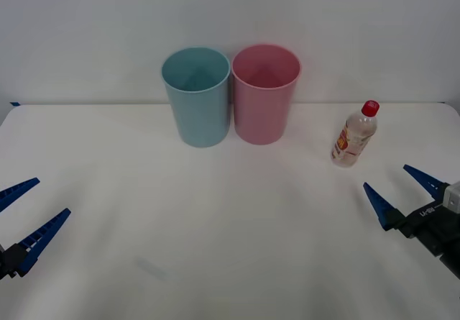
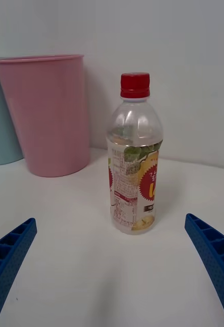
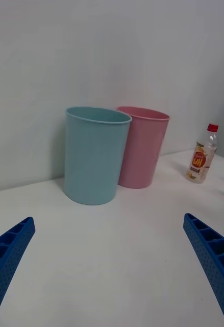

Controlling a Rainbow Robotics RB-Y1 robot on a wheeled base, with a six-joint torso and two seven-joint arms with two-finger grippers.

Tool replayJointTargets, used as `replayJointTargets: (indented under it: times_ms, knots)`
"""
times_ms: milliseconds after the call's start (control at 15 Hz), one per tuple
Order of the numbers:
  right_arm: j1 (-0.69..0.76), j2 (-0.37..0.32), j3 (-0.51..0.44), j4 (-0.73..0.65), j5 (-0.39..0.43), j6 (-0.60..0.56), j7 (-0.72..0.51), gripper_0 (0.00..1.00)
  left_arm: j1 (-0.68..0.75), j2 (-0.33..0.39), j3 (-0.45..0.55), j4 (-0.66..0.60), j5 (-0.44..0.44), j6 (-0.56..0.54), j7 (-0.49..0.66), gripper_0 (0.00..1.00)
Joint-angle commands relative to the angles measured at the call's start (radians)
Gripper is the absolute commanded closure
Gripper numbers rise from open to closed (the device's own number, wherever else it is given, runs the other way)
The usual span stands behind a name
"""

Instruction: Grasp the object on the table and drop it into the matching bin: aluminum can to the light blue bin, PET bottle to the pink bin.

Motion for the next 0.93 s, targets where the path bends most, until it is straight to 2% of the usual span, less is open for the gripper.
replayJointTargets:
  times_ms: [67, 933]
  knots:
    - [-0.071, 0.001, 0.014, 0.084, 0.002, 0.012, 0.024, 0.00, 0.000, 0.000, 0.000, 0.000, 0.000, 0.000, 0.000, 0.00]
    - [-0.393, 0.006, 0.085, 0.419, 0.028, 0.098, 0.093, 0.00, 0.000, 0.000, 0.000, 0.000, 0.000, 0.000, 0.000, 0.00]
